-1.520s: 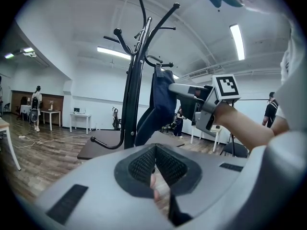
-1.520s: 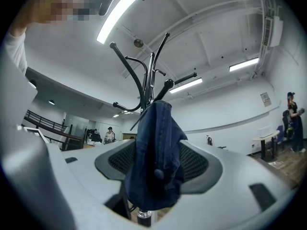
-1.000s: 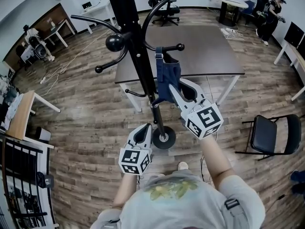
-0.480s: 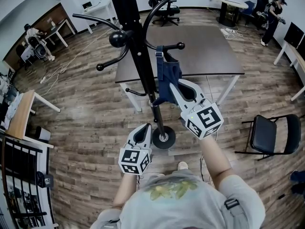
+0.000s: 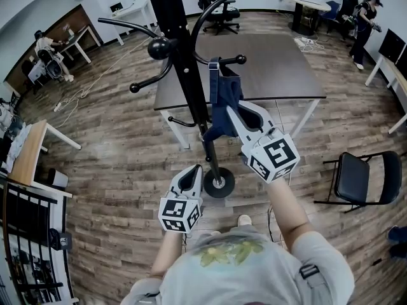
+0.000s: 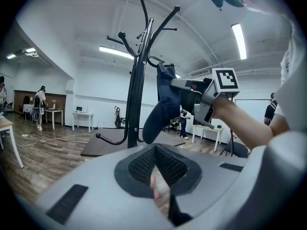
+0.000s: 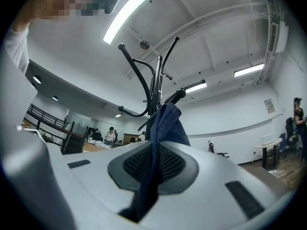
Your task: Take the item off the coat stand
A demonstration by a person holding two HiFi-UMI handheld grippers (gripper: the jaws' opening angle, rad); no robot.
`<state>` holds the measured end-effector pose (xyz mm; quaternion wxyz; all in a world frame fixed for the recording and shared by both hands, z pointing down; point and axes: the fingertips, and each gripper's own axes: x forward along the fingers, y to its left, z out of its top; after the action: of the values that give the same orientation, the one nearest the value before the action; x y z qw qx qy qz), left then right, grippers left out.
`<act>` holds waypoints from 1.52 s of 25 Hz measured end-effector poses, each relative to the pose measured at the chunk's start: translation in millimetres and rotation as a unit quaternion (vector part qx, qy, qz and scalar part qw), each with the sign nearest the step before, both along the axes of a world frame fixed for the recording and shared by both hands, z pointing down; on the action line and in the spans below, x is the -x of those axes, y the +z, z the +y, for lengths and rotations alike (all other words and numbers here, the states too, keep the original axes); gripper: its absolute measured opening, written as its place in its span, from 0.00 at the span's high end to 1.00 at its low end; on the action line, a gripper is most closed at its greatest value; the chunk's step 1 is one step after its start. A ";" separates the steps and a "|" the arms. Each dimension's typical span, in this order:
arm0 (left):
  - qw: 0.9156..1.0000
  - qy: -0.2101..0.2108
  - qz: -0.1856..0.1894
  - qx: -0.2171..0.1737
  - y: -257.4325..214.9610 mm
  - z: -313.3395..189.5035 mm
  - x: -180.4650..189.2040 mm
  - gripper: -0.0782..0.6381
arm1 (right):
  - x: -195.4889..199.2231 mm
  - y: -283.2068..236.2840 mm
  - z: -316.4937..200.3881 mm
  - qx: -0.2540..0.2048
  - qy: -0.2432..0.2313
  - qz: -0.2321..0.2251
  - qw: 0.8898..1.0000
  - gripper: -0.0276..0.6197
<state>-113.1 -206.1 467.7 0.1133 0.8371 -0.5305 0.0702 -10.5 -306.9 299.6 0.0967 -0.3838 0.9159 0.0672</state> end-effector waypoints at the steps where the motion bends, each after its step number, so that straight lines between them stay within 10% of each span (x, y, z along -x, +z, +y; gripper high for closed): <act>1: 1.000 0.000 0.000 0.000 0.1 0.1 0.2 0.87 | -0.3 -1.9 -0.4 -0.002 0.001 -0.001 1.000 0.91; 38: 1.000 0.021 0.002 0.005 4.0 6.7 -11.1 0.87 | -45.3 -38.2 13.4 -0.039 0.057 -0.047 0.997 0.91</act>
<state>-102.0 -199.4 471.8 0.1173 0.8475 -0.5123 0.0736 34.9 -293.4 261.4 0.1502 -0.4338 0.8838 0.0901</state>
